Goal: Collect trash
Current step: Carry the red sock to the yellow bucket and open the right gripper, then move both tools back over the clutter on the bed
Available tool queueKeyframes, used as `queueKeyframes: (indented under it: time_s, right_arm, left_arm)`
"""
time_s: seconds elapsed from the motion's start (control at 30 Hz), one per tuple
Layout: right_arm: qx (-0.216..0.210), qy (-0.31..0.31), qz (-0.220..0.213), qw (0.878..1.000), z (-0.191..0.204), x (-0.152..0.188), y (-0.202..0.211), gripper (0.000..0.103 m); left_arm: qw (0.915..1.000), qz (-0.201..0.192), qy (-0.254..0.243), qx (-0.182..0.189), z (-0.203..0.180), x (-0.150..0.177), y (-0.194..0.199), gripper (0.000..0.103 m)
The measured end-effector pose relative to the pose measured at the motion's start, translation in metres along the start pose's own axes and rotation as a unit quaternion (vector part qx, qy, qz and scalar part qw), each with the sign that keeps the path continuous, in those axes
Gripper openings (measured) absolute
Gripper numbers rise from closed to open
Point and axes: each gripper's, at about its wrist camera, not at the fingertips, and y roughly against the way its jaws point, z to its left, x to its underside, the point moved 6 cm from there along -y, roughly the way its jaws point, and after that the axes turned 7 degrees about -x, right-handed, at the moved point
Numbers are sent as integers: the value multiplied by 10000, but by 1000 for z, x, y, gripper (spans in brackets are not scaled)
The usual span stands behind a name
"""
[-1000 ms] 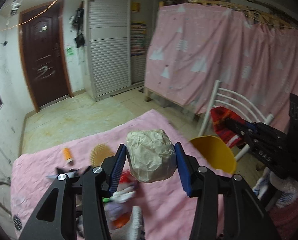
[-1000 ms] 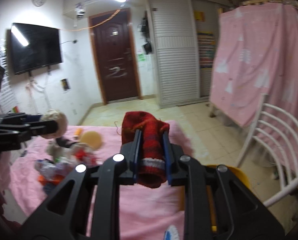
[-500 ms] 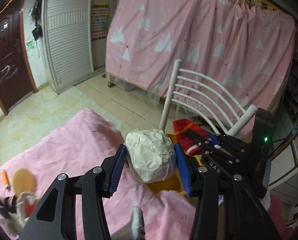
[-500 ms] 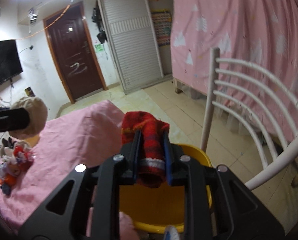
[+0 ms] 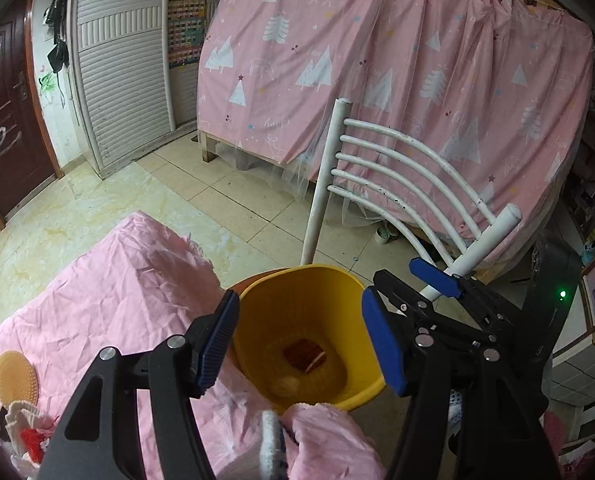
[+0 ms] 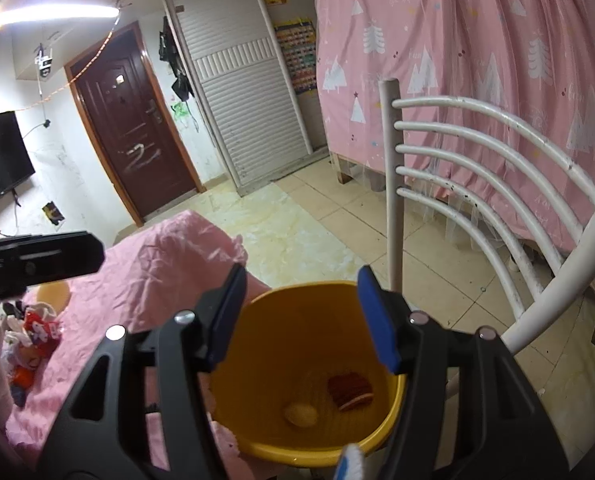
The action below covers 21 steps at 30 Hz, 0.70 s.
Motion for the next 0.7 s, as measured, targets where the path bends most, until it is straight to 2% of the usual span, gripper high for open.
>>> queueKeyframes:
  time_s: [0.17,0.23,0.33,0.53,0.7]
  right_arm:
    - [-126,129,-27,9998,20,-2,8,57]
    - [-174,195,-39,9997,32,-4,10,65]
    - [-297,376,-25,9988,59,-4,12,66]
    - [-599,708,88,9957,110,-2,11,72]
    - [-829,1003,199,9913,159,4,5,73]
  left_arm:
    - [9998,-148,116,-44,17,2,26,55]
    - [9996,-210,171,-63,23,4,38,55]
    - [9990,-329,261,-144,38,9,60,60]
    - [9965,-608,403,-404,77,24,109,65]
    - [9932,-809,573,-614,112,34,144,68]
